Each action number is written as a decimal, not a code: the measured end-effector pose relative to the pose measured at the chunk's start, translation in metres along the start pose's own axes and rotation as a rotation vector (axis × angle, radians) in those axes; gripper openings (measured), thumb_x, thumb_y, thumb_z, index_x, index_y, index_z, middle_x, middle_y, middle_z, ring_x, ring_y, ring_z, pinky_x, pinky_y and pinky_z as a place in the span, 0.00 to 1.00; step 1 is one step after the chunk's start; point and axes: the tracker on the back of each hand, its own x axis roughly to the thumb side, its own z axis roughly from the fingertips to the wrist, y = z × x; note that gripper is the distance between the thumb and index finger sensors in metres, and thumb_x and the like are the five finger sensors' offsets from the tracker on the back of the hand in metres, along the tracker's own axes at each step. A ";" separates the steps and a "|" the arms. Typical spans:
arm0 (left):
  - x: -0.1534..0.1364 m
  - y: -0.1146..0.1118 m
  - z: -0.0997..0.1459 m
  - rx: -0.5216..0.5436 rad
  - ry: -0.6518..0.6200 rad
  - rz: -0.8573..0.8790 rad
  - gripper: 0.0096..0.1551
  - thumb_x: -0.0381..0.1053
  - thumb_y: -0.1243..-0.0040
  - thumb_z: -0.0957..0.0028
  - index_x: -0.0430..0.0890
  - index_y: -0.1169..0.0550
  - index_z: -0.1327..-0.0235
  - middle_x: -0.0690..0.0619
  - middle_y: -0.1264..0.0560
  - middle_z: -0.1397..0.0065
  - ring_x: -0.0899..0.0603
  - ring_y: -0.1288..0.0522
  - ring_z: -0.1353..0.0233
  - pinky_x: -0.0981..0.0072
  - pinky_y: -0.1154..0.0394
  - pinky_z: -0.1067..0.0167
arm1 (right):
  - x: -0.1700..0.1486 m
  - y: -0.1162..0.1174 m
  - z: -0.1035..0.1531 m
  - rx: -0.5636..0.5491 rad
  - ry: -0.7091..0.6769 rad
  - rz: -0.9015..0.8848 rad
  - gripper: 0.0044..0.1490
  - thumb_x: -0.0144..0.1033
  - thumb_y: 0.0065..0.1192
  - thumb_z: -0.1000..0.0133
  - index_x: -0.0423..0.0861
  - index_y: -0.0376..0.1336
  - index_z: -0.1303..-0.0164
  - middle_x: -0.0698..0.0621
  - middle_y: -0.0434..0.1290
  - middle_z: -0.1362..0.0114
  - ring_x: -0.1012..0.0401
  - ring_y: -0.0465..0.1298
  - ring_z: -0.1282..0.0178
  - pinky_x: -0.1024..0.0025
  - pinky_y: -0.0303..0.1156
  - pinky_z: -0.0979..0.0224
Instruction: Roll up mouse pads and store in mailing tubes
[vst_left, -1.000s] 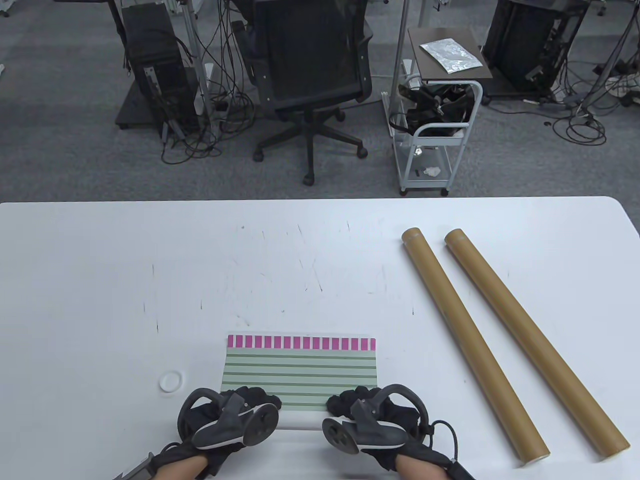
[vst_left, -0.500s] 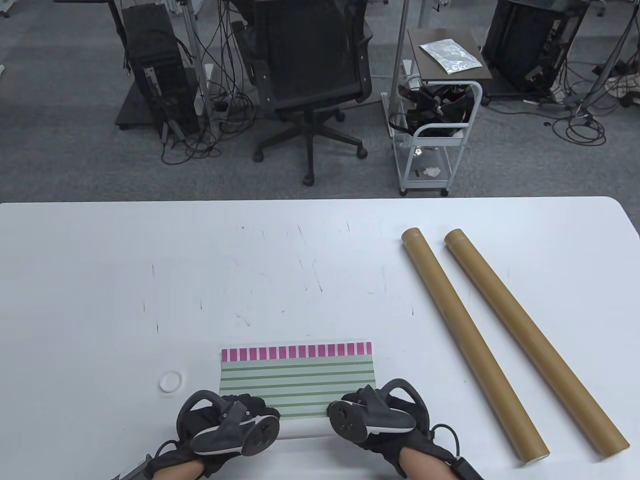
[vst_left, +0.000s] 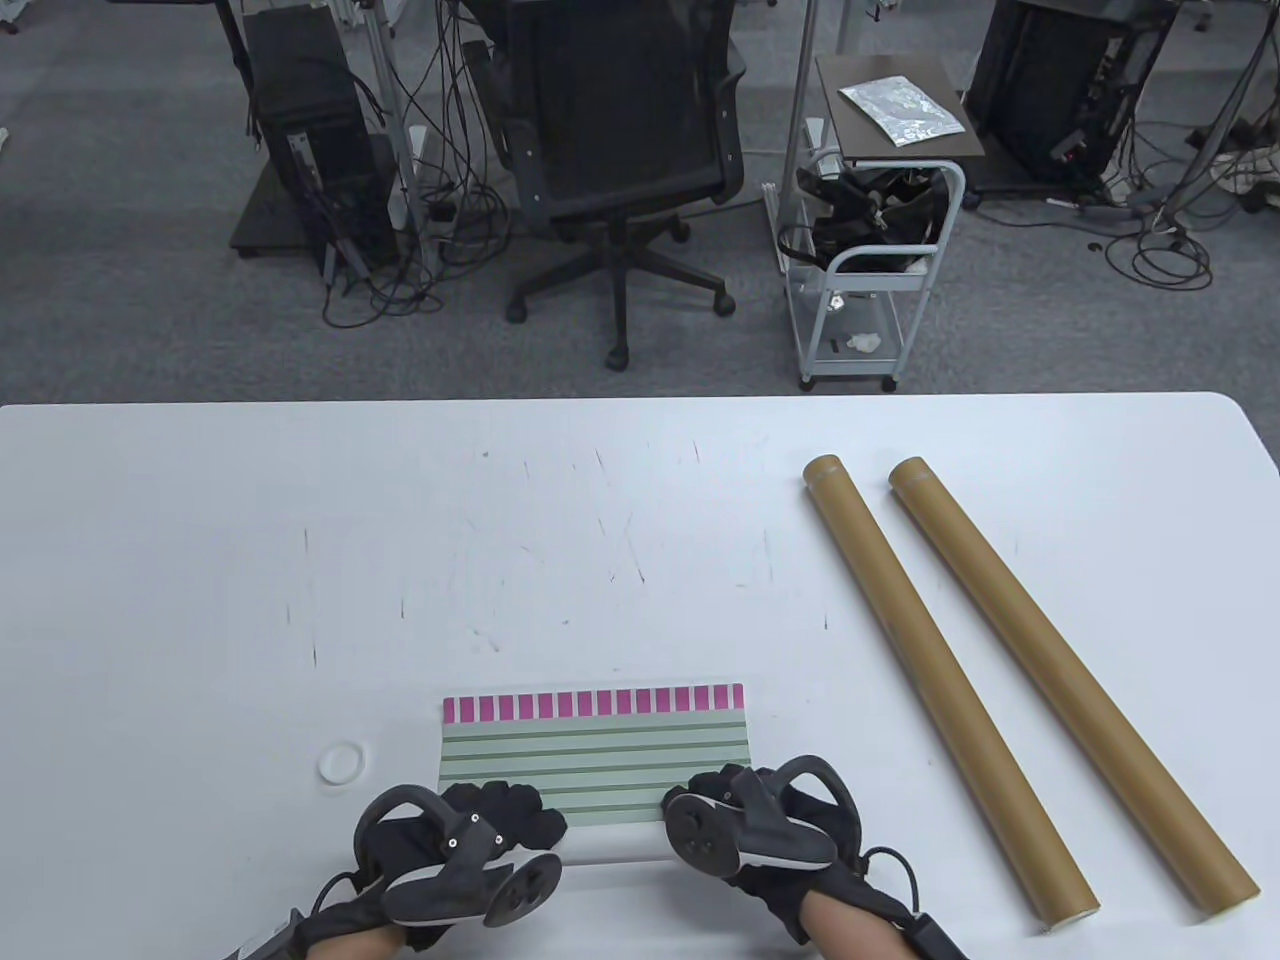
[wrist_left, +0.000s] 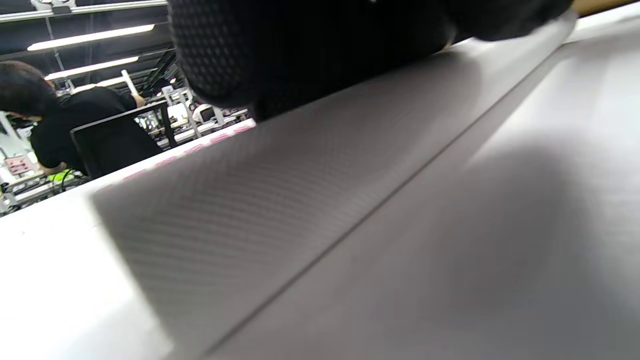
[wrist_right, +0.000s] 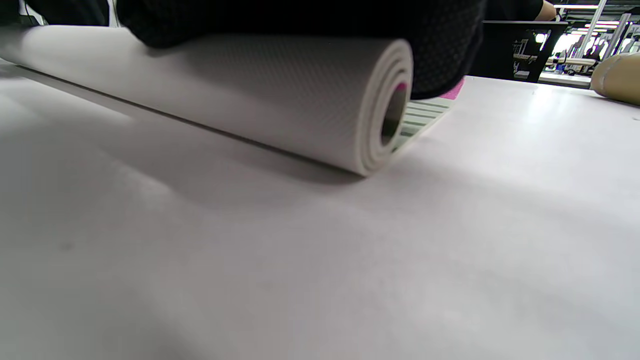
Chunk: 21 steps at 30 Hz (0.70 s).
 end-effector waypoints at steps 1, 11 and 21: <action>0.001 -0.002 0.000 0.001 0.007 -0.015 0.34 0.68 0.44 0.63 0.59 0.23 0.43 0.58 0.20 0.40 0.51 0.16 0.45 0.72 0.18 0.50 | 0.000 0.000 0.001 -0.005 0.002 0.006 0.30 0.44 0.51 0.47 0.54 0.66 0.35 0.53 0.75 0.36 0.54 0.77 0.41 0.55 0.72 0.32; -0.013 -0.009 -0.005 -0.062 0.057 0.102 0.28 0.62 0.45 0.58 0.60 0.24 0.42 0.60 0.19 0.40 0.52 0.16 0.43 0.72 0.18 0.47 | -0.004 -0.004 0.000 0.034 -0.017 0.042 0.36 0.50 0.61 0.53 0.53 0.65 0.33 0.53 0.75 0.35 0.56 0.77 0.41 0.56 0.73 0.32; -0.014 -0.011 -0.006 -0.146 0.035 0.148 0.27 0.58 0.51 0.57 0.62 0.23 0.43 0.61 0.19 0.42 0.52 0.16 0.45 0.74 0.18 0.50 | -0.002 -0.003 0.005 0.123 -0.036 -0.045 0.36 0.49 0.57 0.50 0.49 0.65 0.31 0.50 0.74 0.35 0.53 0.77 0.41 0.53 0.72 0.32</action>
